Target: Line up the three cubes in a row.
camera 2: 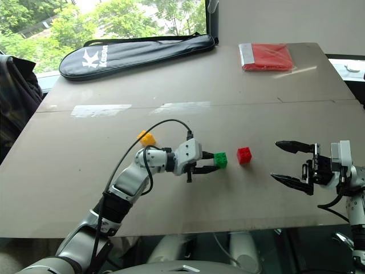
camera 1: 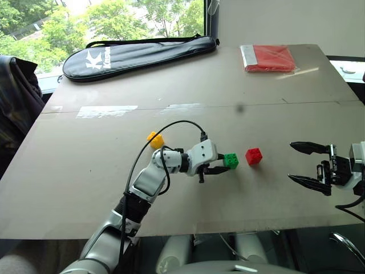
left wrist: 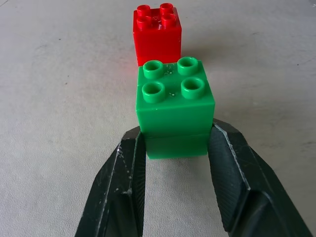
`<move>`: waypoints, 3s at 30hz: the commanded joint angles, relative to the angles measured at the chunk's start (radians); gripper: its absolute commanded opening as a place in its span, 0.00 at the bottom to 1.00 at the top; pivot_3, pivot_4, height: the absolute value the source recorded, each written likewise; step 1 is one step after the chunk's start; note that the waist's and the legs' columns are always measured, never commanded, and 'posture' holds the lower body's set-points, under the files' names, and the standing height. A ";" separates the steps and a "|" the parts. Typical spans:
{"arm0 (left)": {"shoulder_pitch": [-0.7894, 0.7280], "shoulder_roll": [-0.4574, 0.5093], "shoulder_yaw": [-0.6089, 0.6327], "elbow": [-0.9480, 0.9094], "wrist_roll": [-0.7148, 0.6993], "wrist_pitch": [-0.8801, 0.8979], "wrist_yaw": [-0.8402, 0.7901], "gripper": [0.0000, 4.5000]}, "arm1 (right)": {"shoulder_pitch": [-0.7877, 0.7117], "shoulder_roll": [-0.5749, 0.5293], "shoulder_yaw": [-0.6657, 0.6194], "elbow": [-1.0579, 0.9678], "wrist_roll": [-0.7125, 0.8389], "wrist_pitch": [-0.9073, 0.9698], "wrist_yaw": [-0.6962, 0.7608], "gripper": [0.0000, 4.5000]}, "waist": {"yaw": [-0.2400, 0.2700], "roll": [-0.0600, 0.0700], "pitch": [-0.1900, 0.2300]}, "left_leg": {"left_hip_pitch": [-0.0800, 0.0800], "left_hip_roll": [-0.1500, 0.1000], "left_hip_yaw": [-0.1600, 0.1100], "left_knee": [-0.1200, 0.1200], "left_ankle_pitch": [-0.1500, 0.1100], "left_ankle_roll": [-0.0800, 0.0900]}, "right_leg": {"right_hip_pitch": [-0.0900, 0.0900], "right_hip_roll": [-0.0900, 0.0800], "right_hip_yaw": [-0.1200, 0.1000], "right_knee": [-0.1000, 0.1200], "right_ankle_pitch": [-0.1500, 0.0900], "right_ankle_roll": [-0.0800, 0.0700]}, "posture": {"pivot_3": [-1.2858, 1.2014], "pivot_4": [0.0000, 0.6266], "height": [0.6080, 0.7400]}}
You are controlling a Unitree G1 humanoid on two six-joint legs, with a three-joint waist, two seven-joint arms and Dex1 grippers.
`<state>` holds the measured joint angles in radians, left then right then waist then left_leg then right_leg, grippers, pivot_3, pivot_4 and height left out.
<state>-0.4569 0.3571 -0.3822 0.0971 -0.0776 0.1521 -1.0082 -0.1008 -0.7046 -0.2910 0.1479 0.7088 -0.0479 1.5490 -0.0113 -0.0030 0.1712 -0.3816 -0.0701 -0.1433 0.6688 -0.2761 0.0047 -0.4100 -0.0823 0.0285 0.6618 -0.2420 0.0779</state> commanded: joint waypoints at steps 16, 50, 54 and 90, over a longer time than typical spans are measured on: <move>-0.017 -0.018 0.009 0.027 -0.007 -0.036 -0.012 0.99 | -0.009 -0.023 -0.032 -0.023 0.008 0.001 0.015 1.00 | 0.000 0.000 0.000 | 0.000 0.000 0.000 0.000 0.000 0.000 | 0.000 0.000 0.000 0.000 0.000 0.000 | 0.52 0.24 0.94; 0.509 0.075 0.631 -0.229 -0.164 -0.121 0.423 0.99 | -0.117 0.030 -0.028 0.025 0.033 0.071 -0.020 1.00 | 0.022 0.001 0.000 | 0.001 0.002 0.001 0.000 -0.002 0.003 | 0.001 0.001 0.000 -0.001 0.001 -0.002 | 0.52 0.24 0.94; 0.450 0.127 0.563 -0.071 -0.137 -0.184 0.322 0.99 | -0.099 0.026 -0.039 0.000 0.038 0.074 -0.027 1.00 | 0.023 0.001 0.000 | 0.001 0.002 0.001 0.000 -0.002 0.003 | 0.000 0.001 0.000 -0.001 0.001 -0.002 | 0.52 0.24 0.94; 0.206 0.104 0.393 0.048 -0.166 -0.090 0.151 0.29 | -0.021 0.054 -0.061 -0.070 0.024 0.049 -0.085 1.00 | 0.023 0.009 -0.005 | 0.001 0.001 0.000 -0.001 -0.001 0.002 | 0.001 0.001 -0.001 0.000 0.002 -0.002 | 0.52 0.24 0.94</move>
<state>-0.2419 0.4461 0.0283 0.1904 -0.2060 0.0466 -0.7923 -0.1217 -0.6468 -0.3244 0.1063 0.7215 0.0106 1.4672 0.0114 0.0061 0.1657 -0.3804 -0.0688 -0.1436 0.6680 -0.2773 0.0067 -0.4094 -0.0815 0.0279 0.6613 -0.2404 0.0758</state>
